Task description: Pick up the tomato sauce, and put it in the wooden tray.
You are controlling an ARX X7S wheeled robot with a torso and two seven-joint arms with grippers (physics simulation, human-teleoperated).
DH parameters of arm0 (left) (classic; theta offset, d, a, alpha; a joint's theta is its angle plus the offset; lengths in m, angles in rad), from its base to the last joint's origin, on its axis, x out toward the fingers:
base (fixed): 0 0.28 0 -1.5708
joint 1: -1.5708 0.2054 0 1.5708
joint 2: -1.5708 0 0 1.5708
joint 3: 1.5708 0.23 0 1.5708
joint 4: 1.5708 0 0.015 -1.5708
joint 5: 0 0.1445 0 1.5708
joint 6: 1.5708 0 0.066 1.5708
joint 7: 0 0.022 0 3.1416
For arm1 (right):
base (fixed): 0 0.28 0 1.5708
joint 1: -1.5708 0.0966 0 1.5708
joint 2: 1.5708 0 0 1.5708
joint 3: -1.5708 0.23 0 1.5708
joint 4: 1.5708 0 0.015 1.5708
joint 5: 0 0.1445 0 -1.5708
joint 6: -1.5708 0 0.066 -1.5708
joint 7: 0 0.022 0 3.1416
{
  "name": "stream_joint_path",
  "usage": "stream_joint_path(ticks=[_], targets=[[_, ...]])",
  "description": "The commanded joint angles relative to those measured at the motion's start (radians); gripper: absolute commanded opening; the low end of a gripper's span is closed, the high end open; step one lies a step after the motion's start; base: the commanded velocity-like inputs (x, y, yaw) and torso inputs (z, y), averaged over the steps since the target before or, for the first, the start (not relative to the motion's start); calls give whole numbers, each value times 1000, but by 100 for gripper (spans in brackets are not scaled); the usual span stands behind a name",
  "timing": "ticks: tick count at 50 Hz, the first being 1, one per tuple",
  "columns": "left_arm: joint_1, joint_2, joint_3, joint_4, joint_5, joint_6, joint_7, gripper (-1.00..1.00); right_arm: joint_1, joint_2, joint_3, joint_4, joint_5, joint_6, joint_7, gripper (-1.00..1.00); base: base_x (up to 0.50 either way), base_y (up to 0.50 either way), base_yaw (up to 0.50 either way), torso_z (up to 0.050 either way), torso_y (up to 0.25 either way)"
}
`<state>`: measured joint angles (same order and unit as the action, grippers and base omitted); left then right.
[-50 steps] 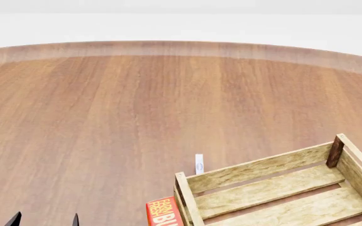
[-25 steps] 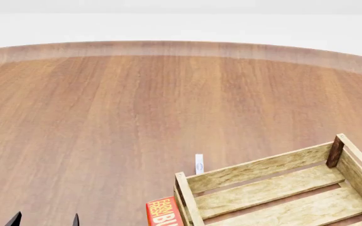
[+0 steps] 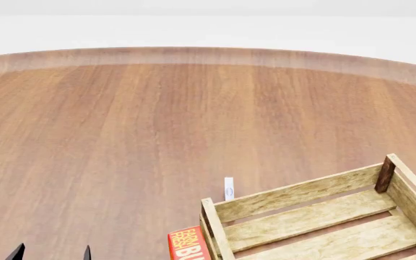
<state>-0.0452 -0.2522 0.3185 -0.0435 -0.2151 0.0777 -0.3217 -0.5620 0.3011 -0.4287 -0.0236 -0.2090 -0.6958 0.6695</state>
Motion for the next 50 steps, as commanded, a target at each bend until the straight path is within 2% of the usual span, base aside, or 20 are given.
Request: stream_joint_path(ticks=[1, 3, 5, 8, 13, 24, 37, 50], targets=[[0, -3, 4, 1, -3, 1, -4, 100, -101, 34, 26, -170, -173, -55, 71, -100, 0, 0, 0, 0, 0], [0, -4, 5, 1, -3, 1, -5, 100, -101, 41, 29, -198, -152, -40, 62, -100, 0, 0, 0, 0, 0], [0, -4, 6, 2, -3, 0, -6, 100, -78, 69, 8, -257, -28, 38, -5, -100, 0, 0, 0, 0, 0], [-1, -5, 7, -1, -4, 3, -6, 100, -64, 88, 24, -344, 34, 112, -30, -100, 0, 0, 0, 0, 0], [1, -7, 9, 3, -5, 2, -8, 100, -47, 97, 52, -449, 71, 203, -40, -100, 0, 0, 0, 0, 0], [3, -9, 14, 8, -5, 0, -14, 100, 76, 80, 94, -521, 146, 442, -67, -100, 0, 0, 0, 0, 0], [-3, -11, 18, -5, -9, 7, -14, 100, 315, 30, 119, -445, 214, 699, -94, -100, 0, 0, 0, 0, 1], [-10, -13, 20, -12, -15, 10, -14, 100, 471, 7, 155, -400, 266, 846, -100, -100, 0, 0, 0, 0, 0]])
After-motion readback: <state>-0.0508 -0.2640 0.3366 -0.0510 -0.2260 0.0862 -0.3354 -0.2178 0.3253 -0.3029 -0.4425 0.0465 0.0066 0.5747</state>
